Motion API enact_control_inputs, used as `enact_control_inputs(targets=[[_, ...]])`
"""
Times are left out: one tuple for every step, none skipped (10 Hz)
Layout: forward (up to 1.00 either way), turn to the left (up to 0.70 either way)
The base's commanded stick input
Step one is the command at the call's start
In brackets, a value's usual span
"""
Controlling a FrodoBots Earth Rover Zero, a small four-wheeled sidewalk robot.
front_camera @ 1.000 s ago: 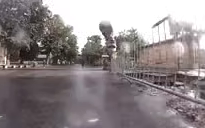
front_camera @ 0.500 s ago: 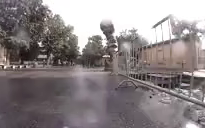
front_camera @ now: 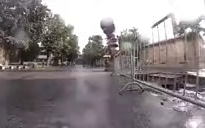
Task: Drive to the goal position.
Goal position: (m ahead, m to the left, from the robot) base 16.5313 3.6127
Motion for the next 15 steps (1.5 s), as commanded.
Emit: enact_control_inputs(targets=[[0.85,0.0],[0.85,0.0],[0.85,0.0],[0.85,0.0],[0.85,0.0],[0.85,0.0],[0.85,0.0],[0.85,0.0],[0.85,0.0],[0.85,0.0],[0.85,0.0],[0.85,0.0],[0.85,0.0],[0.85,0.0],[0.85,0.0]])
